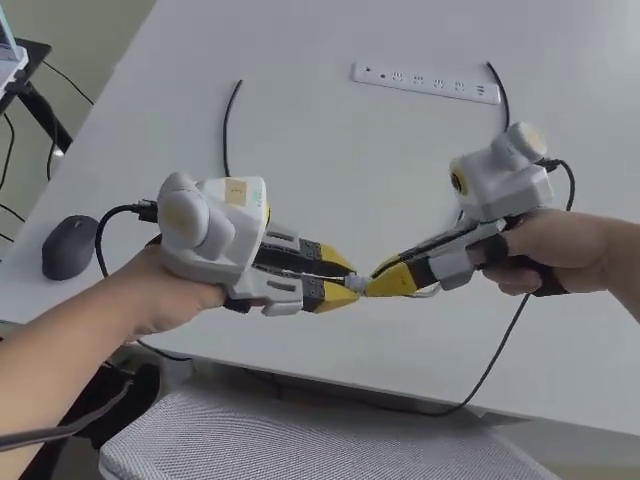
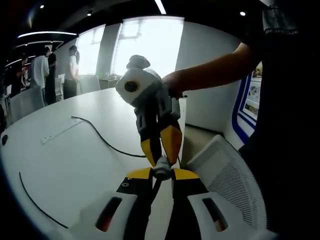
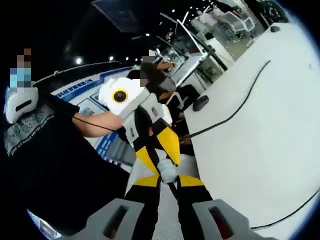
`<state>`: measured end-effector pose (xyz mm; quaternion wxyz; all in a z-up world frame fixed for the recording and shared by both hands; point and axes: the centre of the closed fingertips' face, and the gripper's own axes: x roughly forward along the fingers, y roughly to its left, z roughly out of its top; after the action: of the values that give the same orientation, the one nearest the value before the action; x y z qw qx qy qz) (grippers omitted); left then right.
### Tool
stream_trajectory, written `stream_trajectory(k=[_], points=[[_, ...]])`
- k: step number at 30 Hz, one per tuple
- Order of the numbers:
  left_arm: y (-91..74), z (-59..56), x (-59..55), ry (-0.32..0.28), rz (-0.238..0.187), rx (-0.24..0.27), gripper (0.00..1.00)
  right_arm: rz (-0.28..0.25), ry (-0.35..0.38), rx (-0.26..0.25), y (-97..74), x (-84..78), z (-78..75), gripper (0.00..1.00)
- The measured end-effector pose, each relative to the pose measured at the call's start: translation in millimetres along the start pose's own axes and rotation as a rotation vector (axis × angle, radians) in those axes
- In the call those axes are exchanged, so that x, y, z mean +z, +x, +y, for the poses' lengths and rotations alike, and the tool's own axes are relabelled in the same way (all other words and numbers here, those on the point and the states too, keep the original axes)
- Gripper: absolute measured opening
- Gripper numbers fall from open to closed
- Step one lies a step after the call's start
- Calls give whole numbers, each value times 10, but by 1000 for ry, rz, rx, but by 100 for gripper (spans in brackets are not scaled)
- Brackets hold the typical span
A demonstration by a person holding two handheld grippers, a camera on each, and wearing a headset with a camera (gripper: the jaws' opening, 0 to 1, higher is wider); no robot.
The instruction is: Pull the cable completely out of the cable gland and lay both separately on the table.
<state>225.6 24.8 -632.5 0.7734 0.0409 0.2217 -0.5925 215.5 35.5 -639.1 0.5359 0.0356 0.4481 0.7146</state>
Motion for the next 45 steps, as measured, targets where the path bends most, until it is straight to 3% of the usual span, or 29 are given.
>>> stream_trajectory(k=[3,11,16,21,25,28,35,44,45], points=[[-23,-6,-25,-17,-5,-2,15,30,-159,-92,28,0,25,8],[-22,34,-29,-65,-20,14,15,93,-494,-337,26,5,-14,8],[-24,71,-70,-109,-19,19,15,141,-757,-501,45,3,-94,7],[-66,123,-93,-157,-30,25,15,156,-886,-634,75,39,-123,8],[-88,159,-92,-190,-49,31,15,164,-1008,-772,73,88,-149,8],[-93,166,-69,-209,-66,30,15,170,-1055,-839,54,101,-151,8],[-66,116,-58,-200,-64,22,15,169,-1062,-846,38,72,-138,8],[-5,69,-57,-182,-55,8,15,140,-941,-818,-1,12,-150,9],[-1,73,-56,-178,-54,8,15,108,-888,-796,8,10,-130,10]])
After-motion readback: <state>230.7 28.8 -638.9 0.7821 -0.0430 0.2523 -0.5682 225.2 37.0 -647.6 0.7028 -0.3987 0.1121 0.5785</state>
